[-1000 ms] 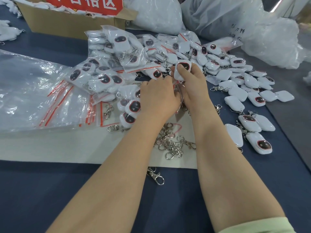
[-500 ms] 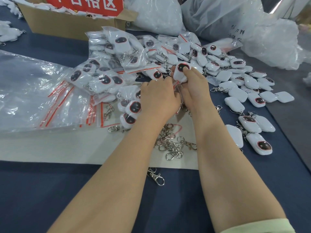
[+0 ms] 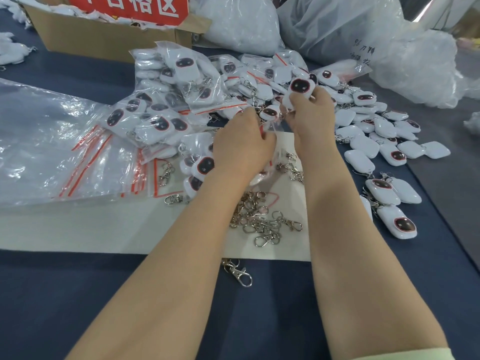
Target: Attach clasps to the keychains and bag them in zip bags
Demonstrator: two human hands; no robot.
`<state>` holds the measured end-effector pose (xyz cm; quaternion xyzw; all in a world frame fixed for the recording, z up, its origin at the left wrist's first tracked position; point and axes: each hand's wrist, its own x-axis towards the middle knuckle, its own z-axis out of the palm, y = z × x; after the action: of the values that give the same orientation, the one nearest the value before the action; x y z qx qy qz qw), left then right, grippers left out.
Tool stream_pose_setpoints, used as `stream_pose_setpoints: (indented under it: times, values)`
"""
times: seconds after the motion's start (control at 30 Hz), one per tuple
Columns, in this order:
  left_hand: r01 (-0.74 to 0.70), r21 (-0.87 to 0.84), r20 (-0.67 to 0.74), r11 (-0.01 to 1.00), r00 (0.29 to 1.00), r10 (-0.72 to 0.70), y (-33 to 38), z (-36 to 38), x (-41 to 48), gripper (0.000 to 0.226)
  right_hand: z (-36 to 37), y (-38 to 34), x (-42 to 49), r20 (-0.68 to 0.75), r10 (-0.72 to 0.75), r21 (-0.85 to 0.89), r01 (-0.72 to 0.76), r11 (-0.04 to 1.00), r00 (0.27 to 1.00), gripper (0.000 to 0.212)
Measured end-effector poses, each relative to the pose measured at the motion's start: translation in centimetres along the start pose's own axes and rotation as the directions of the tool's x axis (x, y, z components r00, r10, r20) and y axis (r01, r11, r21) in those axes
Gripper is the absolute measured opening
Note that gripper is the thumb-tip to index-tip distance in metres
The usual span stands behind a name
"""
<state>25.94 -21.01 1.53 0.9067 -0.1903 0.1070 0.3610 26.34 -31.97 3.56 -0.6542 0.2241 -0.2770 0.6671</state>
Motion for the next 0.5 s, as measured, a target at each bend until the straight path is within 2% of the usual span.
stream_pose_setpoints:
  times: [0.07,0.13,0.2,0.27,0.33,0.43,0.5]
  values:
    - [0.053,-0.086,0.012,0.995,0.999,-0.052,0.0,-0.4,0.3,0.017,0.0,-1.4,-0.3,0.035,-0.022,-0.039,0.023,0.999,0.999,0.014]
    - [0.101,-0.141,0.019,0.985,0.995,-0.099,0.1,-0.9,0.5,0.015,0.0,-2.8,-0.8,0.108,-0.047,-0.133,0.061,0.989,0.993,0.004]
    - [0.148,-0.215,0.023,0.965,0.989,-0.147,0.2,-1.4,0.7,0.016,-0.2,-3.8,-1.2,0.170,-0.049,-0.287,0.097,0.953,0.984,0.020]
    - [0.177,-0.307,0.020,0.935,0.984,-0.179,0.3,-1.8,0.7,0.023,-0.4,-4.6,-1.6,0.235,-0.050,-0.475,0.159,0.866,0.971,0.029]
    - [0.197,-0.349,0.000,0.916,0.978,-0.210,0.3,-2.2,0.7,0.023,-0.9,-5.3,-1.9,0.317,0.003,-0.639,0.211,0.740,0.948,0.023]
    - [0.199,-0.328,-0.063,0.923,0.971,-0.232,0.2,-2.8,0.8,0.018,-1.2,-5.8,-2.3,0.419,0.175,-0.762,0.240,0.601,0.891,0.015]
    - [0.157,-0.278,-0.116,0.948,0.974,-0.196,0.3,-3.1,0.8,0.018,-0.9,-5.6,-2.4,0.476,0.192,-0.740,0.272,0.615,0.858,0.007]
